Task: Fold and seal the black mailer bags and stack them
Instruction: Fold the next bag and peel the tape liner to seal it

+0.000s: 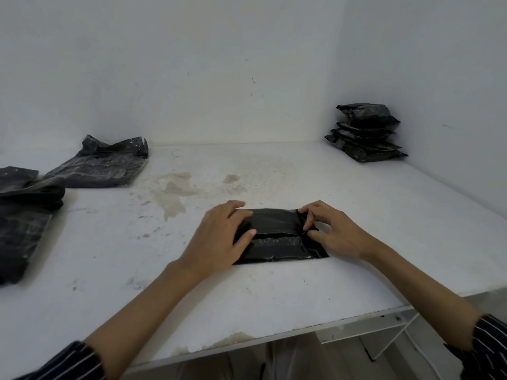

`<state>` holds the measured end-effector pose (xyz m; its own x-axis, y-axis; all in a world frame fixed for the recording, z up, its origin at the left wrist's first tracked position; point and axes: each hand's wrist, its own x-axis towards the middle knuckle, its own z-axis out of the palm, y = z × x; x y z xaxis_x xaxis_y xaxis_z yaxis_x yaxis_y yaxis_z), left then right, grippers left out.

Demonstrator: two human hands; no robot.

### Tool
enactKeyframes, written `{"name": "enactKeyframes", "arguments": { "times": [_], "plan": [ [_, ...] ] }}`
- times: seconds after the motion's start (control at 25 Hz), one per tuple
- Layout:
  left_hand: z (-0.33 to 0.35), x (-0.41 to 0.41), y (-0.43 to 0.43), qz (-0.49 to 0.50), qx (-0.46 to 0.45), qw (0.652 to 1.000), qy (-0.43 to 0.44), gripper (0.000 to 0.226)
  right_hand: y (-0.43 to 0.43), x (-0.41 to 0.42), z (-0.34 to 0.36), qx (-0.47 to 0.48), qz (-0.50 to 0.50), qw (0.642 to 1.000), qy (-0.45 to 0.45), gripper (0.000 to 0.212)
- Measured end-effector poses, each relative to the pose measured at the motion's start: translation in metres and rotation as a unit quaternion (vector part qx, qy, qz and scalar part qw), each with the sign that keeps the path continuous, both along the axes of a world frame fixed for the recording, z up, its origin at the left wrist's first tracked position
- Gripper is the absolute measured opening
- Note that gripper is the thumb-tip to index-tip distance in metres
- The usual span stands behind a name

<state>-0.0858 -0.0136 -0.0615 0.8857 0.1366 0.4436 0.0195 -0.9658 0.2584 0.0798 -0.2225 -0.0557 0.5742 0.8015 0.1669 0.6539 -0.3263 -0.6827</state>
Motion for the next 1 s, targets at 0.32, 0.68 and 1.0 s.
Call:
{"name": "enactKeyframes", "arguments": {
  "times": [0.32, 0.68, 1.0],
  "plan": [
    [-0.02, 0.018, -0.013, -0.006, 0.052, 0.987, 0.153, 0.084, 0.009, -0.014, 0.018, 0.032, -0.065, 0.987, -0.142, 0.017],
    [-0.02, 0.011, -0.017, 0.102, 0.013, 0.976, 0.192, 0.067, 0.037, -0.059, -0.017, -0.25, -0.093, 0.949, -0.166, 0.063],
    [-0.012, 0.019, -0.026, 0.075, -0.002, 0.976, 0.207, 0.063, -0.02, -0.062, 0.0, 0.032, -0.19, 0.981, -0.033, 0.031]
  ]
}}
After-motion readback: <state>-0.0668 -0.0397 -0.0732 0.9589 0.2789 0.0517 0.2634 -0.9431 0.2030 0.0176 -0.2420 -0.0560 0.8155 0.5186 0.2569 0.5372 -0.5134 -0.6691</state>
